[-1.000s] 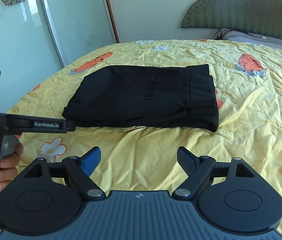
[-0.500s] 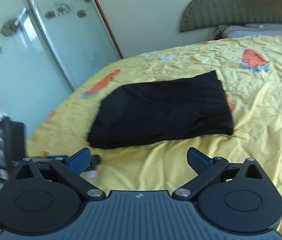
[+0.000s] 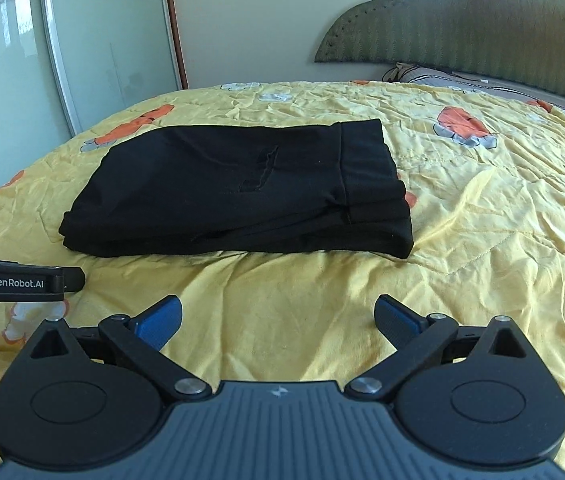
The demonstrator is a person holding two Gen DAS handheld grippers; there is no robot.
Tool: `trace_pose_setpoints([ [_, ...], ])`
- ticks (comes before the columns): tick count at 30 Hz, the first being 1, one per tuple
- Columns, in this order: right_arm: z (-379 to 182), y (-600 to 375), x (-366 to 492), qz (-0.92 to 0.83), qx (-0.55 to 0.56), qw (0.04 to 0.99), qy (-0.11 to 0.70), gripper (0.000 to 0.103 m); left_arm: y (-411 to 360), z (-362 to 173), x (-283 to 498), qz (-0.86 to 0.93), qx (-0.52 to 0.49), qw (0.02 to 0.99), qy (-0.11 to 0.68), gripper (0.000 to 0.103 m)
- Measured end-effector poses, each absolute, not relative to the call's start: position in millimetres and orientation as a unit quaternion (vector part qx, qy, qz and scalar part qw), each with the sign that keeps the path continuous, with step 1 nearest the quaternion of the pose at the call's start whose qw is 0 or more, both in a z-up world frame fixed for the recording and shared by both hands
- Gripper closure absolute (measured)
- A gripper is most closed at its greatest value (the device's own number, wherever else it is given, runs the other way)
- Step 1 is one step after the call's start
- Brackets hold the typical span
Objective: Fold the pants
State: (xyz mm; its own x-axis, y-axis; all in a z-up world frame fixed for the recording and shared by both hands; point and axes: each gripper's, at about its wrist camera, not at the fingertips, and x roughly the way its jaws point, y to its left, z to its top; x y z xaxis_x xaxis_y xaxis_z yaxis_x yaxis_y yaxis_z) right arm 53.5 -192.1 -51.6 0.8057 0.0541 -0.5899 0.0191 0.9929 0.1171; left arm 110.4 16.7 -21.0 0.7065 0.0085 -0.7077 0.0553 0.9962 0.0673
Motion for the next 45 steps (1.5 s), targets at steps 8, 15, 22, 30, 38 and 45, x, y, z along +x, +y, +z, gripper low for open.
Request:
trace_pose_setpoints([
  [8,-59,-188,52,0.008,0.044,0.949,0.313,0.000,18,-23,109,-0.007,0.039,0.926,0.374,0.011],
  [15,-60,-186,52,0.005,0.038,0.949,0.314,0.000,19,-26,106,-0.003,0.038,0.932,0.361,0.007],
  [22,-60,-187,51,0.004,0.041,0.949,0.313,0.000,22,-31,102,-0.003,0.034,0.938,0.346,0.003],
  [30,-61,-180,53,-0.005,0.022,0.948,0.319,0.000,24,-34,100,-0.003,0.024,0.943,0.333,0.001],
  [38,-61,-178,53,-0.006,0.020,0.948,0.319,0.000,24,-35,98,0.002,0.023,0.944,0.330,0.000],
  [45,-61,-178,53,-0.006,0.020,0.948,0.319,0.000,24,-34,96,0.004,0.023,0.944,0.329,0.000],
])
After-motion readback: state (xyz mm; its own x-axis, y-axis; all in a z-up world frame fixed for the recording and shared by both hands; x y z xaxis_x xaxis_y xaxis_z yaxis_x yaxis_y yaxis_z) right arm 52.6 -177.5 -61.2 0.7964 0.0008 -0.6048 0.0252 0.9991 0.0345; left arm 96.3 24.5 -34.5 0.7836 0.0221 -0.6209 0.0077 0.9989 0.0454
